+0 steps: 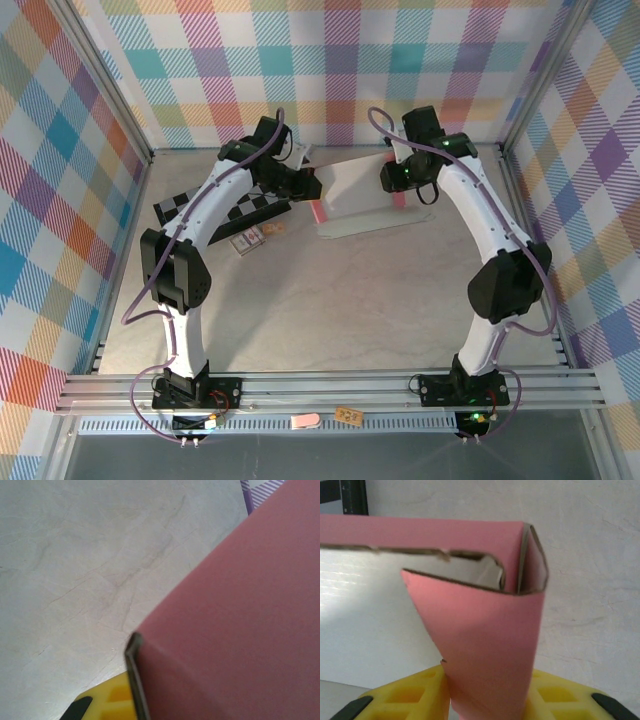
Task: Fold the paper box
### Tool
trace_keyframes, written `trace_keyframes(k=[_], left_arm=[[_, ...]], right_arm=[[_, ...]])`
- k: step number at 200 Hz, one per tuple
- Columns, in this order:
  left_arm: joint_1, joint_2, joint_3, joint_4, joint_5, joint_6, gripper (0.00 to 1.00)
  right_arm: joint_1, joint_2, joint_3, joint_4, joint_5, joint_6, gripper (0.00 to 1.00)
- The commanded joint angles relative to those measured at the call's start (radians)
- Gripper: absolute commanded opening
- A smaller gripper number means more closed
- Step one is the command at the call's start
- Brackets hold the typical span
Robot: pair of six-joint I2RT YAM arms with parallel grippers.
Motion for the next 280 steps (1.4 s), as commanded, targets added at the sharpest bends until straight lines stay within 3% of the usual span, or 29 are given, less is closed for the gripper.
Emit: trace_keyframes(k=[1, 71, 144, 172, 212, 237, 267, 280], left_arm=[[-0.007, -0.048, 0.019, 0.033, 0.058, 0.007, 0.0], [-0.02, -0.039, 0.034, 0.024, 0.033, 0.004, 0.0], [-0.043, -0.039, 0.037, 0.024, -0.026, -0.013, 0.0], [-0.046, -0.039, 0.037, 0.03, -0.027, -0.02, 0.0], [-0.048, -0.039, 0.038, 0.039, -0.017, -0.025, 0.0], [-0.048, -0.042, 0.037, 0.043, -0.017, -0.027, 0.0], [-0.048, -0.042, 0.037, 0.042, -0.017, -0.029, 0.0], [-0.047, -0.042, 0.036, 0.043, -0.017, -0.028, 0.0]], right_arm=[[0.011, 0.034, 0.029, -0.053, 0.067, 0.013, 0.31], [0.087, 0.047, 0.059, -0.066, 0.348, 0.035, 0.0], [0.17, 0.097, 0.08, -0.141, 0.804, 0.133, 0.0], [0.203, 0.098, 0.076, -0.148, 0.9, 0.182, 0.0], [0.242, 0.094, 0.074, -0.121, 0.862, 0.171, 0.0], [0.239, 0.057, 0.054, -0.089, 0.685, 0.188, 0.0], [0.195, 0.006, 0.044, -0.047, 0.295, 0.218, 0.0], [0.173, 0.004, 0.062, -0.063, 0.218, 0.247, 0.01]])
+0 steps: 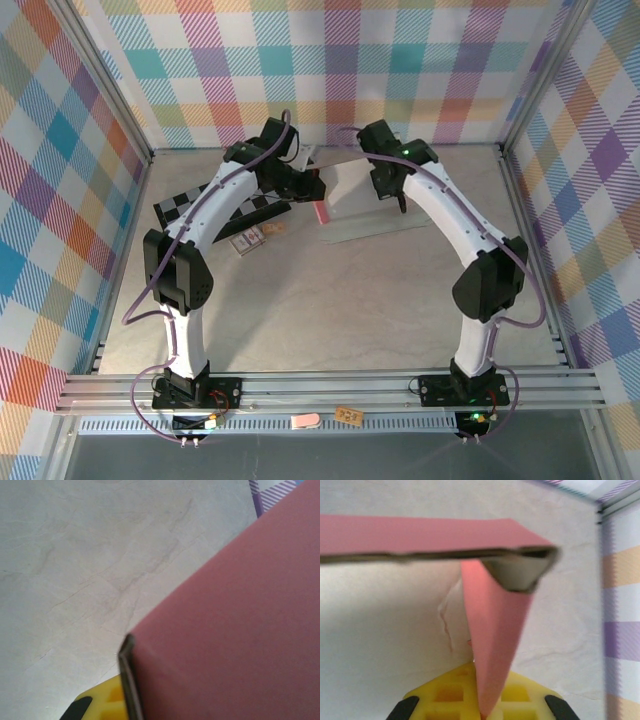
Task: Fold the paper box
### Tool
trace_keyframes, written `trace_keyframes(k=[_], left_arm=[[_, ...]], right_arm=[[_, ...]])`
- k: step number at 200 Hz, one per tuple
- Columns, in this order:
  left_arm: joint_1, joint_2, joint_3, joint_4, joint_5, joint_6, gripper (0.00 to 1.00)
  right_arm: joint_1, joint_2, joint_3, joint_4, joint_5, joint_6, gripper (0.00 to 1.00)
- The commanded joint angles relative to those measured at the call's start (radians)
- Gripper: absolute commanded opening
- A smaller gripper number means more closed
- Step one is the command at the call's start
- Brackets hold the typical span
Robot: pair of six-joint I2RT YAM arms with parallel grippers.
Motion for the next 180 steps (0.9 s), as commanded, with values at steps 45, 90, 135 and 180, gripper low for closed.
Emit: trace_keyframes(k=[45, 90, 135, 180], left_arm=[[-0.015, -0.039, 0.036, 0.038, 0.05, 0.001, 0.0], [-0.015, -0.036, 0.04, 0.033, 0.051, 0.004, 0.0], [-0.015, -0.033, 0.047, 0.028, 0.053, 0.005, 0.0], [-0.015, -0.03, 0.05, 0.029, 0.059, 0.007, 0.0]], right_arm=[[-0.054, -0.062, 0.026, 0.008, -0.417, 0.069, 0.16], [-0.081, -0.071, 0.05, -0.005, -0.4, 0.068, 0.31], [-0.101, -0.067, 0.068, -0.031, -0.327, 0.065, 0.41], [-0.119, -0.065, 0.043, -0.042, -0.261, 0.08, 0.26]])
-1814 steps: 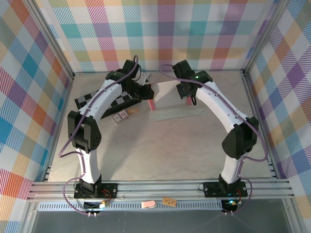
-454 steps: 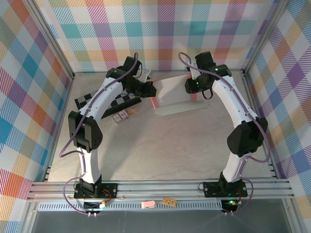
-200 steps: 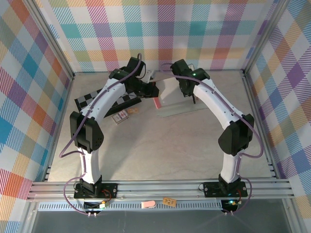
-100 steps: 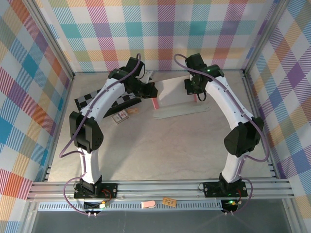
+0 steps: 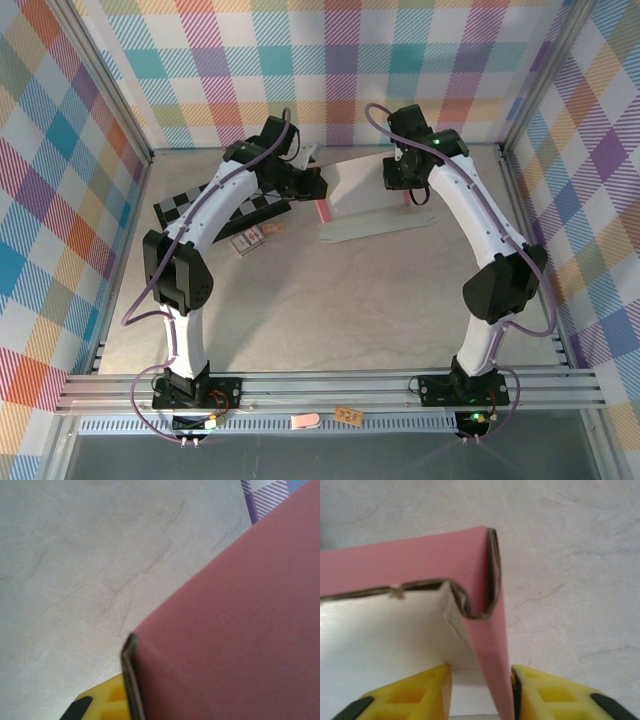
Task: Fold the paper box
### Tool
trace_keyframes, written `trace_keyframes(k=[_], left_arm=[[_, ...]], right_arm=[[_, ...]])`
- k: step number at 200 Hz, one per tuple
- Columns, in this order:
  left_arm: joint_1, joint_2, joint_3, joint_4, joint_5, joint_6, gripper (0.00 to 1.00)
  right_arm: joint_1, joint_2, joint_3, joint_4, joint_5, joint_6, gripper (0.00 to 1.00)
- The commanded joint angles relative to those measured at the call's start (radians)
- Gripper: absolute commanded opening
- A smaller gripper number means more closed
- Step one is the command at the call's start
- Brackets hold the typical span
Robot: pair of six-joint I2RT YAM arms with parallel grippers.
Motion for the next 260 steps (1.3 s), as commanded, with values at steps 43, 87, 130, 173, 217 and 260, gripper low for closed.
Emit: trace_keyframes(k=[43, 87, 130, 173, 217, 260], left_arm=[[-0.011, -0.024, 0.025, 0.025, 0.025, 0.002, 0.0], [-0.037, -0.064, -0.105, 0.126, -0.141, -0.04, 0.0], [-0.088, -0.064, -0.286, 0.17, -0.244, -0.097, 0.0], [-0.162, -0.041, -0.453, 0.201, -0.383, -0.165, 0.03], [-0.173, -0.057, -0.681, 0.447, -0.402, -0.255, 0.08], [-0.173, -0.073, -0.772, 0.601, -0.368, -0.272, 0.18]], right_arm=[[0.037, -0.033, 0.019, -0.017, 0.194, 0.025, 0.0], [0.098, -0.043, -0.058, -0.031, 0.21, 0.081, 0.0], [0.111, -0.077, -0.296, 0.007, 0.128, 0.169, 0.0], [0.174, -0.11, -0.52, 0.125, 0.122, 0.239, 0.0], [0.237, -0.148, -0.669, 0.245, 0.238, 0.278, 0.0], [0.239, -0.14, -0.71, 0.285, 0.252, 0.261, 0.0]])
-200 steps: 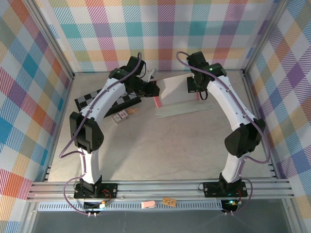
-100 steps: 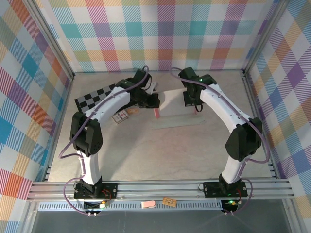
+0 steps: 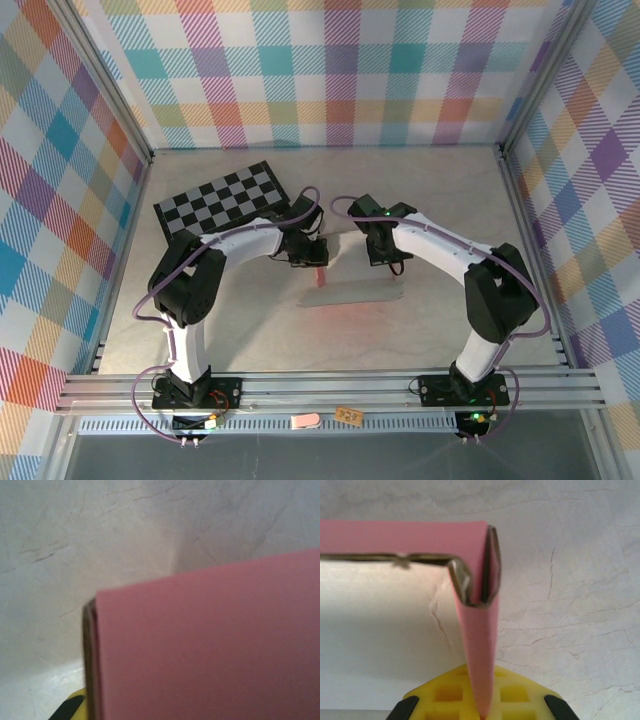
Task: Fold the paper box
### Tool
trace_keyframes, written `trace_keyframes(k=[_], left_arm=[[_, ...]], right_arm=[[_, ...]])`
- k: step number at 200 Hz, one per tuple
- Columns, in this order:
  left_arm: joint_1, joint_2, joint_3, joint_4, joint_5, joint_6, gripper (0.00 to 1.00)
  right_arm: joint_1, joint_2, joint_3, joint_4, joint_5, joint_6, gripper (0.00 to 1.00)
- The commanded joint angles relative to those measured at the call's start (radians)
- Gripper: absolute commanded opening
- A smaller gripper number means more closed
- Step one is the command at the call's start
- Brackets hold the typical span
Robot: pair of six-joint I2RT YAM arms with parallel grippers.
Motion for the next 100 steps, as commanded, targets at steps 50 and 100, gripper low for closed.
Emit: trace_keyframes(k=[50, 100], left_arm=[[-0.007, -0.076, -0.125, 0.223, -0.027, 0.001, 0.25], [0.002, -0.178, -0.21, 0.309, 0.008, 0.003, 0.29]], right_arm=[[0.006, -0.006, 0.006, 0.047, 0.041, -0.013, 0.0], [0.007, -0.02, -0.002, 0.046, 0.046, -0.013, 0.0]])
